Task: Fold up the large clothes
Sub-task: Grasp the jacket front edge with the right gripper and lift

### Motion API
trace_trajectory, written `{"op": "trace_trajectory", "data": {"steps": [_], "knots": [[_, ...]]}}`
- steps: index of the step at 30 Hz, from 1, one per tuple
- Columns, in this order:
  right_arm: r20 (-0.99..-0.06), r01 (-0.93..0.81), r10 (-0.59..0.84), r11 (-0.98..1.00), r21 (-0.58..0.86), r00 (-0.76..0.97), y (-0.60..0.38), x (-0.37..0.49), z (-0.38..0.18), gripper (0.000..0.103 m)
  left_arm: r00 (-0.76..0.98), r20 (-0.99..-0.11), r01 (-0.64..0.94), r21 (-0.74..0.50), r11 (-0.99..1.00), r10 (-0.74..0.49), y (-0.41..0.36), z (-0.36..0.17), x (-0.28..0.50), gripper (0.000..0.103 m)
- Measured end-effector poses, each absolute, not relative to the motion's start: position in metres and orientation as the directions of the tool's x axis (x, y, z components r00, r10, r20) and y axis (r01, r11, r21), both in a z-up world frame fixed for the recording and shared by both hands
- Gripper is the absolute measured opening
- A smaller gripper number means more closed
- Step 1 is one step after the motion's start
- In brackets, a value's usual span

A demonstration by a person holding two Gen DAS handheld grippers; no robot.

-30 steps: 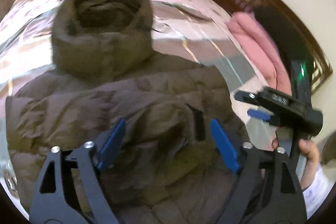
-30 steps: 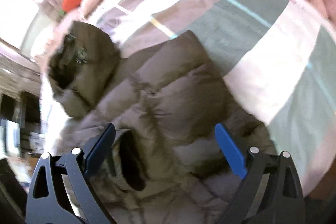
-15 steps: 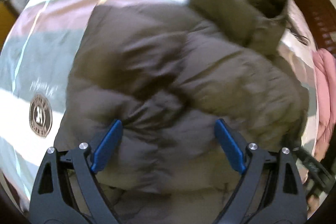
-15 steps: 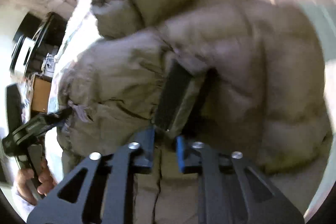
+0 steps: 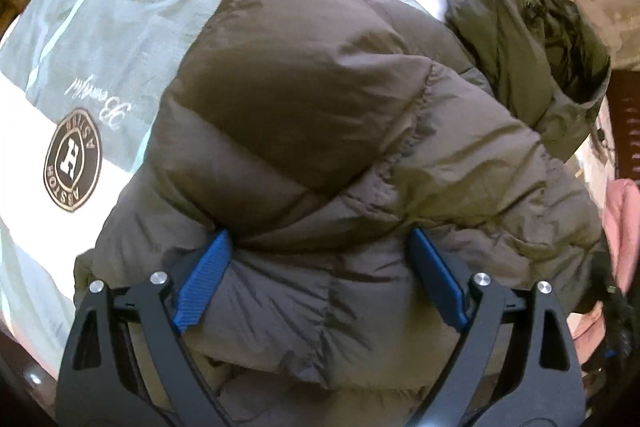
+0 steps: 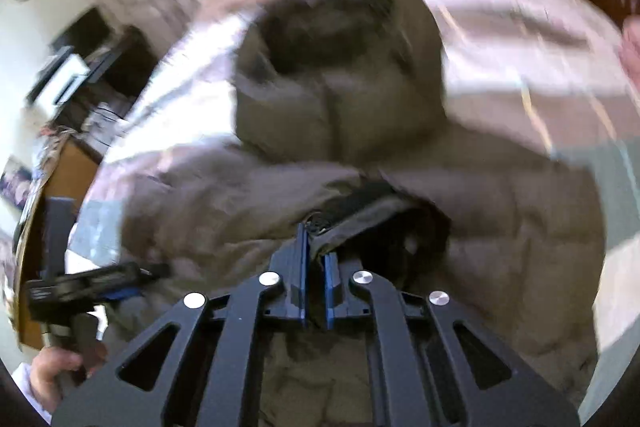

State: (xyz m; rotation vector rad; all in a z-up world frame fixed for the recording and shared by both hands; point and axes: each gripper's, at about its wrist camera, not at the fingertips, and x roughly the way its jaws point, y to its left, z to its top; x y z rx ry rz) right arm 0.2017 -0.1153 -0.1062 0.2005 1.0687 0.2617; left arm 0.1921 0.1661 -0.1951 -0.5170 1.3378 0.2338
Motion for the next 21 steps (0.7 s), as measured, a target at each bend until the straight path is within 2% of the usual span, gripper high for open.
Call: {"op": "trace_trajectory", "data": {"steps": [1,2,3,4,5,6,9,12,14,16,17,21], "knots": [[-0.870,-0.059,0.288,0.955,0.290,0.401,-0.124,0.207,-0.120,0.027,0.227,-0.967,-0.443,-0.211,0.871,-0.119,0.164,-0.194,0.193,0.091],[-0.890,0.016,0.285,0.950,0.311,0.357,-0.137,0.209,-0.128,0.049,0.225,-0.968,-0.444,-0.206,0.872,-0.114,0.163,-0.192,0.194,0.091],[-0.885,0.073,0.313,0.931,0.358,0.345,-0.148,0.209,-0.131,0.060,0.229,-0.966,-0.451,-0.214,0.867,-0.119,0.163,-0.188,0.194,0.091],[-0.872,0.121,0.345,0.906,0.406,0.348,-0.159,0.207,-0.131,0.074,0.246,-0.960,-0.458,-0.238,0.856,-0.135,0.165,-0.184,0.193,0.091],[-0.855,0.168,0.375,0.875,0.454,0.358,-0.171,0.206,-0.130,0.081,0.274,-0.949,-0.462,-0.274,0.843,-0.158,0.167,-0.177,0.191,0.091],[-0.836,0.204,0.399,0.844,0.495,0.377,-0.181,0.205,-0.127,0.082,0.293,-0.941,-0.460,-0.294,0.838,-0.169,0.169,-0.172,0.193,0.091],[-0.794,0.165,0.475,0.810,0.563,0.379,-0.179,0.205,-0.123,0.082,0.318,-0.933,-0.431,-0.298,0.852,-0.166,0.162,-0.159,0.192,0.091],[-0.816,0.079,0.474,0.848,0.525,0.331,-0.148,0.204,-0.127,0.079,0.304,-0.937,-0.405,-0.289,0.867,-0.171,0.151,-0.157,0.196,0.091],[-0.840,0.026,0.419,0.890,0.455,0.346,-0.129,0.202,-0.130,0.050,0.283,-0.944,-0.387,-0.277,0.880,-0.173,0.142,-0.160,0.199,0.091],[-0.848,-0.022,0.381,0.916,0.401,0.368,-0.116,0.204,-0.132,0.035,0.257,-0.953,-0.372,-0.253,0.893,-0.163,0.135,-0.167,0.203,0.091],[-0.847,-0.046,0.367,0.924,0.380,0.384,-0.110,0.206,-0.132,0.031,0.247,-0.956,-0.370,-0.244,0.896,-0.159,0.134,-0.170,0.205,0.091],[-0.823,-0.106,0.366,0.928,0.357,0.435,-0.093,0.211,-0.128,0.025,0.212,-0.969,-0.389,-0.204,0.898,-0.129,0.139,-0.184,0.206,0.092]]}}
